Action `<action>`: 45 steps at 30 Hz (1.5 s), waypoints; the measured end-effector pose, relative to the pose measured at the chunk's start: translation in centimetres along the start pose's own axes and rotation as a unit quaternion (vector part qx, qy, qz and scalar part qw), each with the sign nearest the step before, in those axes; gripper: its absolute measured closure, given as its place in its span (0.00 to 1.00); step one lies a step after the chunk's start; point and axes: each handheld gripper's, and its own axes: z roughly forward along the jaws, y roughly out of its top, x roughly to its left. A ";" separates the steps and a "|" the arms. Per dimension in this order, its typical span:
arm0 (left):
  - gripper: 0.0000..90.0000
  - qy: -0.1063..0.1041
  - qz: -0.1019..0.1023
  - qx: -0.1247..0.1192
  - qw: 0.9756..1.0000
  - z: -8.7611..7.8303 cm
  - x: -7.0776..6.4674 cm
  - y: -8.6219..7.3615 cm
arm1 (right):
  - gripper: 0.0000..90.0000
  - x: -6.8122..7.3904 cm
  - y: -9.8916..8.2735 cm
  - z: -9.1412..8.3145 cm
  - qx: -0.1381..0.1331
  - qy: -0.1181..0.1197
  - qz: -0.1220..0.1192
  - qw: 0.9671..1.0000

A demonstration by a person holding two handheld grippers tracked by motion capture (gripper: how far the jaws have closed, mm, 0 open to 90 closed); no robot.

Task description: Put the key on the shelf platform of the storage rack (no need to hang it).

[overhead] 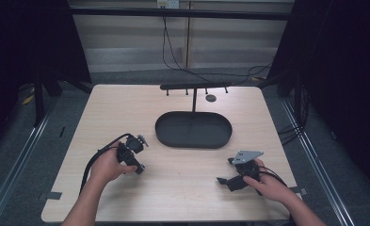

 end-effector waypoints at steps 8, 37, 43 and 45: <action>0.58 0.001 0.004 0.014 1.000 0.2 -0.3 0.2 | 0.11 0.0 0.0 0.0 0.000 0.000 0.000 1.000; 0.75 -0.001 -0.037 0.038 0.999 -0.2 -0.6 0.8 | 0.11 0.0 0.0 0.0 0.001 0.000 0.000 1.000; 0.76 -0.005 -0.042 0.035 0.998 -1.1 -0.4 0.8 | 0.11 0.0 0.0 0.0 0.001 0.000 0.000 1.000; 0.76 -0.008 -0.046 0.034 0.998 -1.4 -0.4 0.9 | 0.11 0.0 0.0 0.0 0.001 0.000 0.000 1.000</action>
